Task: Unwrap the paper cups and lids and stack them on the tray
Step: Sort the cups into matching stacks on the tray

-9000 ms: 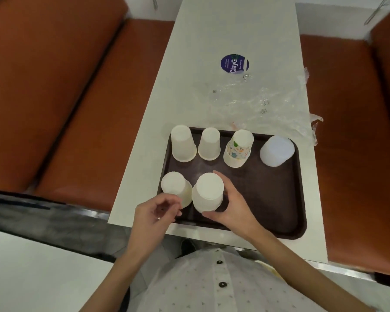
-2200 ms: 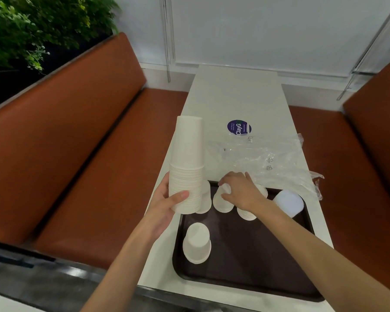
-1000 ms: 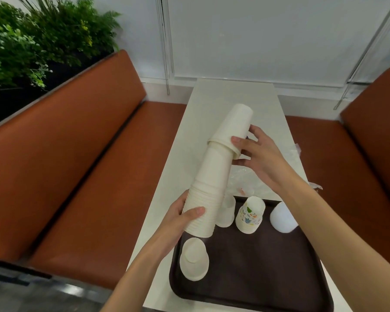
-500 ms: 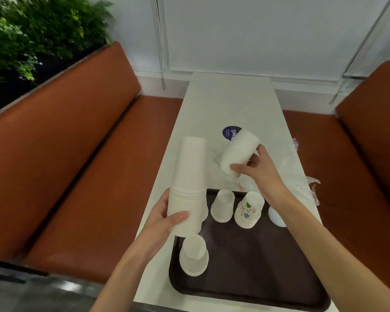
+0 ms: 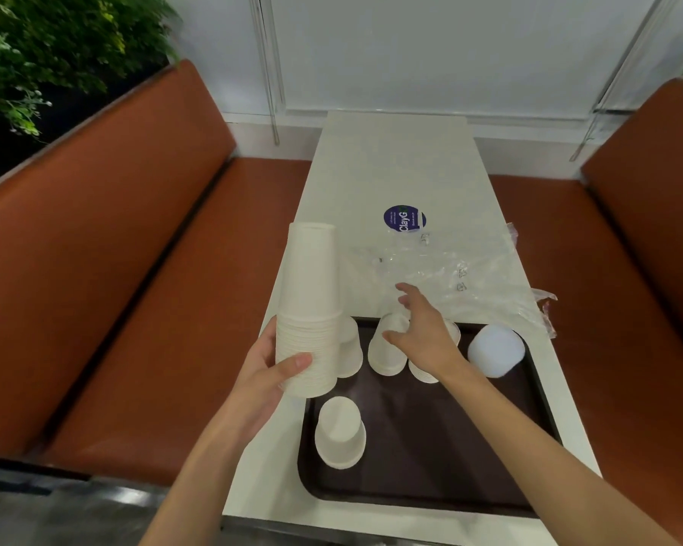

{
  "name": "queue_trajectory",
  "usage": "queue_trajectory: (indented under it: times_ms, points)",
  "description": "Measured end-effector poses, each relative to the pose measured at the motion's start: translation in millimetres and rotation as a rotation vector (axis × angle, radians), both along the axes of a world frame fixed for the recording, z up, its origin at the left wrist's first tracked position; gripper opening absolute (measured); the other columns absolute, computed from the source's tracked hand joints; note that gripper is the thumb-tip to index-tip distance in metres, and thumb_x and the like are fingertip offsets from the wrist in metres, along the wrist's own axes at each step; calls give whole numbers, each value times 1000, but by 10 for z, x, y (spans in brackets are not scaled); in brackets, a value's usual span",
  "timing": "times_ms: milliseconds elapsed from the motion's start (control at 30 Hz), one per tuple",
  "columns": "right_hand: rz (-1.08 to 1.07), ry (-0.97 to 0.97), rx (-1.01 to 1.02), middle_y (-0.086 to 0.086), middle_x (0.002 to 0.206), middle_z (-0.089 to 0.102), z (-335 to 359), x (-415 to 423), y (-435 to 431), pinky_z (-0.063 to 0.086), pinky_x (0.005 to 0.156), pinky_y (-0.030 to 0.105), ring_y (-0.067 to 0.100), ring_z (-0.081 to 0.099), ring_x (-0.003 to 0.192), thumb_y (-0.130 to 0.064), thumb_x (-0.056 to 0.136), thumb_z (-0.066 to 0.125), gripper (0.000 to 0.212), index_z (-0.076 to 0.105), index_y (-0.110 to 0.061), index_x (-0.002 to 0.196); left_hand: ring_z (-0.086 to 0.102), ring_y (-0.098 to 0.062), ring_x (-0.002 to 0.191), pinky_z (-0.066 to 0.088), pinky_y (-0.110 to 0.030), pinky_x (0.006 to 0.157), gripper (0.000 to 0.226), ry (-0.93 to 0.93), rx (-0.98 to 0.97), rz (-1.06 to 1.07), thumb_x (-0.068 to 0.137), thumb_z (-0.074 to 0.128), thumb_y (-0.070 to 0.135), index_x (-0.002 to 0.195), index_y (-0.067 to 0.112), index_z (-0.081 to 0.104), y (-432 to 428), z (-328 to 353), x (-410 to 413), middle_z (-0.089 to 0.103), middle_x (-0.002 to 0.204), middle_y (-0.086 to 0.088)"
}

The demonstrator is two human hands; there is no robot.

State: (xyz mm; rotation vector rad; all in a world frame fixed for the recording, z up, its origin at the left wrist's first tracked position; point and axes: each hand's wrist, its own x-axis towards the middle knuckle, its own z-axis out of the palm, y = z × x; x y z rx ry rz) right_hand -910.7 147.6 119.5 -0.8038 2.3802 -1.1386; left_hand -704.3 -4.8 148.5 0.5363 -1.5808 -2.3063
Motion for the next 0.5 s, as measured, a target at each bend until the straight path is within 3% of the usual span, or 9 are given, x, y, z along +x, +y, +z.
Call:
queue_trajectory:
  times_ms: [167,233,300,400,500]
  points:
    - [78,127,-17,5,127,57,159,19,2,37,97,20,20,54,118,-9,86,69,40,61,-13,125,67,-21,111,57,-28,82,77,-29,-8,-3,54,86,26,126,28,59,40,15,-83,70,122,-3]
    - [28,44,-172,0,122,63,356,50,7,46,97,29,16,60,113,-14,89,70,28,65,-14,117,67,-21,112,56,-28,82,78,-46,1,-15,56,85,29,128,26,57,61,20,-125,70,123,-4]
    - [-13,-162,-378,-1,115,69,627,79,-2,52,89,32,15,65,107,-21,93,66,19,66,-16,112,67,-21,113,57,-29,83,70,-73,16,-44,61,78,31,128,27,58,89,15,-166,70,123,-2]
    - [39,-456,-516,2,112,71,959,108,-27,58,86,36,19,70,103,-38,88,67,42,60,-19,124,69,-19,108,58,-28,78,73,-140,15,-80,59,77,40,127,26,57,161,23,-252,73,117,1]
    - [115,-496,-401,3,116,70,1084,139,-66,59,87,41,19,69,106,-42,74,76,72,47,-23,137,70,-18,105,58,-29,76,91,-198,-25,-104,47,87,56,127,27,56,239,71,-332,73,113,2]
